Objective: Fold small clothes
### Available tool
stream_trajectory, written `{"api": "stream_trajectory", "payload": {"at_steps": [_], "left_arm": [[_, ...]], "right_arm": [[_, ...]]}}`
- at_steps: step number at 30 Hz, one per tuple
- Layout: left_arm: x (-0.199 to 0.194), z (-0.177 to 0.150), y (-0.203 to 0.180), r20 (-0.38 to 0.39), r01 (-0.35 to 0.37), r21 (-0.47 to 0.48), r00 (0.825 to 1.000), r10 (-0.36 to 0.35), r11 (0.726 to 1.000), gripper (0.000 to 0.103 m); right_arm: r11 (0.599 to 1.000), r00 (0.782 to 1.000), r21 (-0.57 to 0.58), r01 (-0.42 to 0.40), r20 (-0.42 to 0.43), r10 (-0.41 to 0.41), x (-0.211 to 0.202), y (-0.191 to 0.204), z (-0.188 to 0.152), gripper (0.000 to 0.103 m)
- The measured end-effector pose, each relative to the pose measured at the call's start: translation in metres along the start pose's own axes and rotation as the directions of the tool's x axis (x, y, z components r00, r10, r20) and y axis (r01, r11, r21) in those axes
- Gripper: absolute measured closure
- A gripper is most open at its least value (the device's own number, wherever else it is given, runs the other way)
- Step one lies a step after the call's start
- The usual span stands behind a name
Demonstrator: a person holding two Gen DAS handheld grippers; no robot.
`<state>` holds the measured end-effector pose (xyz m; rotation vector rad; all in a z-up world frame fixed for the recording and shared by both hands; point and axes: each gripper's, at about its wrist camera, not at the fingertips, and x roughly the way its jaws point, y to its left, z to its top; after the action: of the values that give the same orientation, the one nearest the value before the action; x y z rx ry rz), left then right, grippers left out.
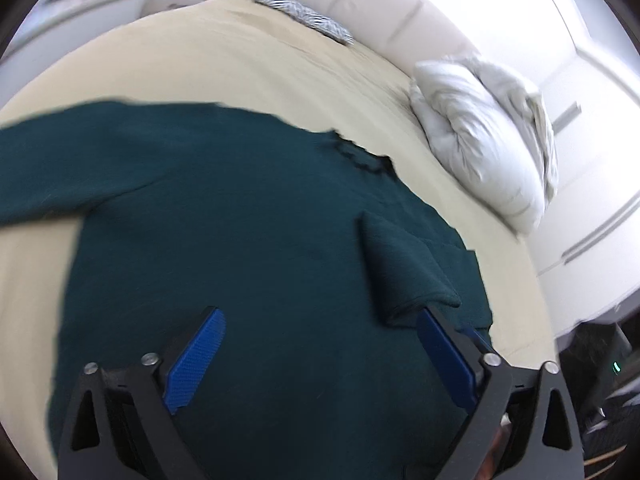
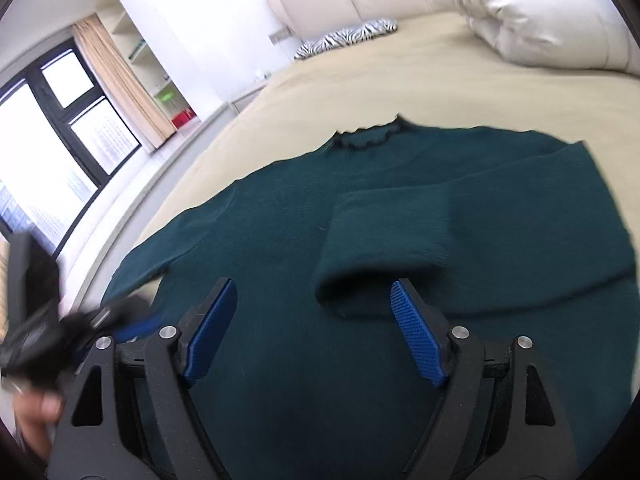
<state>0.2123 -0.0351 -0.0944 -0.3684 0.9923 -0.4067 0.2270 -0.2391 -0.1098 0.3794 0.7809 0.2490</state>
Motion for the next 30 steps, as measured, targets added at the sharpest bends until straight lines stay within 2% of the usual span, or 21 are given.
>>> {"api": "stream_trajectory", "payload": {"at_steps": [3,5,6,8,11,15,18,20,23,25,28,30], "left_arm": [[0.014,0.002,-0.035,0.009,-0.067,0.121,0.998,0.066,0.990,0.012],[0.014,-0.002,-0.046,0.012,-0.049,0.142,0.999,0.048,0.989,0.012],[0.014,-0.005,-0.047,0.016,-0.049,0.147,0.999,0.048,0.988,0.012],[0.010,-0.012,-0.048,0.032,-0.075,0.168,0.997,0.071,0.983,0.012],[0.003,-0.020,-0.038,0.041,-0.074,0.155,0.997,0.068,0.985,0.012],[-0.007,-0.030,-0.014,0.050,-0.065,0.082,0.997,0.061,0.994,0.012],[-0.013,-0.033,0.008,0.048,-0.049,0.005,0.998,0.049,0.999,0.012],[-0.014,-0.033,0.018,0.036,-0.040,-0.032,0.998,0.041,0.999,0.012],[-0.014,-0.028,0.019,0.038,-0.032,-0.026,0.999,0.033,0.999,0.012],[-0.010,-0.021,0.011,0.042,-0.042,0.006,0.998,0.042,0.999,0.012],[0.008,-0.004,0.001,0.040,-0.073,0.047,0.997,0.071,0.996,0.012],[0.025,0.007,-0.002,0.013,-0.086,0.061,0.996,0.085,0.994,0.013]], "right_arm": [[0.997,0.999,0.072,-0.003,0.033,0.001,-0.021,-0.028,-0.011,0.024],[0.981,1.000,0.191,-0.025,0.011,0.024,-0.017,-0.040,-0.015,0.024],[0.973,0.999,0.227,-0.045,0.006,0.045,-0.019,-0.044,-0.022,0.022],[0.956,0.995,0.275,-0.101,0.024,0.098,-0.013,-0.056,-0.018,0.022],[0.929,0.987,0.338,-0.152,0.008,0.158,0.002,-0.067,-0.010,0.022],[0.905,0.982,0.392,-0.167,-0.012,0.186,0.027,-0.058,0.004,0.022],[0.921,0.975,0.330,-0.208,-0.012,0.224,0.034,-0.025,0.025,0.022],[0.923,0.953,0.261,-0.283,-0.035,0.301,0.040,0.003,0.036,0.022],[0.919,0.933,0.191,-0.346,-0.033,0.358,0.033,0.026,0.042,0.022],[0.921,0.938,0.195,-0.337,-0.012,0.346,0.020,0.020,0.039,0.022],[0.940,0.966,0.231,-0.253,0.003,0.259,0.002,-0.007,0.028,0.022],[0.933,0.972,0.278,-0.228,0.009,0.235,-0.006,-0.024,0.018,0.022]]}}
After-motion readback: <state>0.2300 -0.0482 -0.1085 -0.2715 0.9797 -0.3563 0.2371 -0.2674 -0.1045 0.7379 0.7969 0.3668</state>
